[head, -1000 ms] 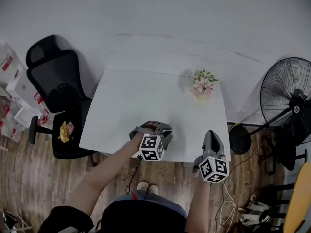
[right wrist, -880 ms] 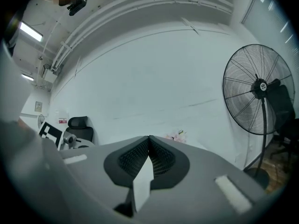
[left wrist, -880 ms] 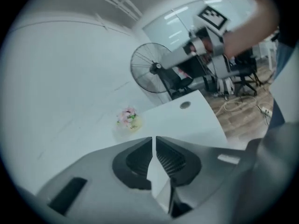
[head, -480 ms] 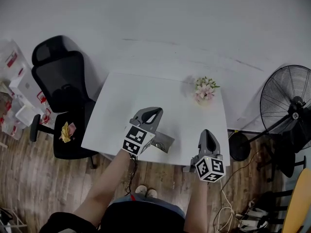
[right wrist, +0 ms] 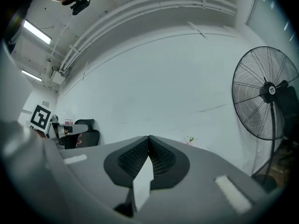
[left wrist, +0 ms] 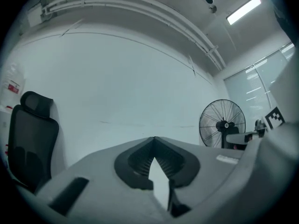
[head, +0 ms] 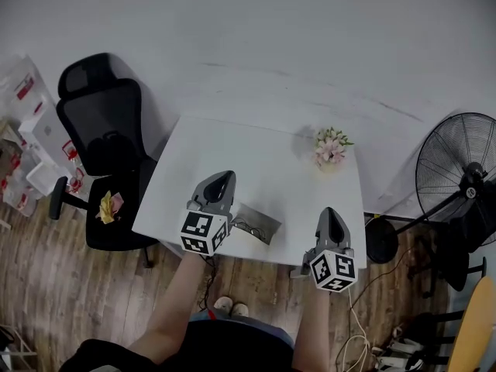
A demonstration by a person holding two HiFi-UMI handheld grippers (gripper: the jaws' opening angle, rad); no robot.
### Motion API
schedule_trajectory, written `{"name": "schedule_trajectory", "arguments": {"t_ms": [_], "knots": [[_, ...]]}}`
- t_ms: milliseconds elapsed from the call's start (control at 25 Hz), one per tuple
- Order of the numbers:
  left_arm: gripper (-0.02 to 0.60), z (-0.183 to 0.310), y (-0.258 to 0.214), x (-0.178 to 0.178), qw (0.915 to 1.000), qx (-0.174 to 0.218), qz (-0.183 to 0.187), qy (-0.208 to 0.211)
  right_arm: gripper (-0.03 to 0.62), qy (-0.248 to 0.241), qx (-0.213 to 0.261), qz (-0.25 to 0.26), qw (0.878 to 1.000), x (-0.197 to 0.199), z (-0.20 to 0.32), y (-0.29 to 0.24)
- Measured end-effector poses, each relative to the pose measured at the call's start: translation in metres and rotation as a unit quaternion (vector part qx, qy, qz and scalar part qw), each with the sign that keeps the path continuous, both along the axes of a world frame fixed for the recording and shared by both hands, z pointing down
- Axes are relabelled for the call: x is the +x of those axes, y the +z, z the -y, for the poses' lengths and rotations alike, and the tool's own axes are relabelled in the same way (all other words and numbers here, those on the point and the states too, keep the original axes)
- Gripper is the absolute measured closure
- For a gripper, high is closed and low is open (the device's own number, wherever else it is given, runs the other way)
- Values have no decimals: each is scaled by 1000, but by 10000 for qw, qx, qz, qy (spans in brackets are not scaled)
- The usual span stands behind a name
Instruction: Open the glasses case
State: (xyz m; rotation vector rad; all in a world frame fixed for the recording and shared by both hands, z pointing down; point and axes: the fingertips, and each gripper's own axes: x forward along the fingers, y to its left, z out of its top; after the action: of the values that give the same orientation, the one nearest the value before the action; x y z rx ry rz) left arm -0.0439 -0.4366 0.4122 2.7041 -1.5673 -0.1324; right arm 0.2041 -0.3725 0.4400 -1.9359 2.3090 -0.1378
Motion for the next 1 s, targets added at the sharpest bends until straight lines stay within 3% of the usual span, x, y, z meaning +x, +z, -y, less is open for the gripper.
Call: {"name": "schedule_trajectory", "arguments": {"t_ms": [160,1000], "knots": [[574,-4,8,2,9996,-8,278,49,585,39,-35,-19,10000,-2,-2,3],[574,-2,7,8,9990,-45,433,118,585,88,-80,-52,9999,-1,-2,4]]}}
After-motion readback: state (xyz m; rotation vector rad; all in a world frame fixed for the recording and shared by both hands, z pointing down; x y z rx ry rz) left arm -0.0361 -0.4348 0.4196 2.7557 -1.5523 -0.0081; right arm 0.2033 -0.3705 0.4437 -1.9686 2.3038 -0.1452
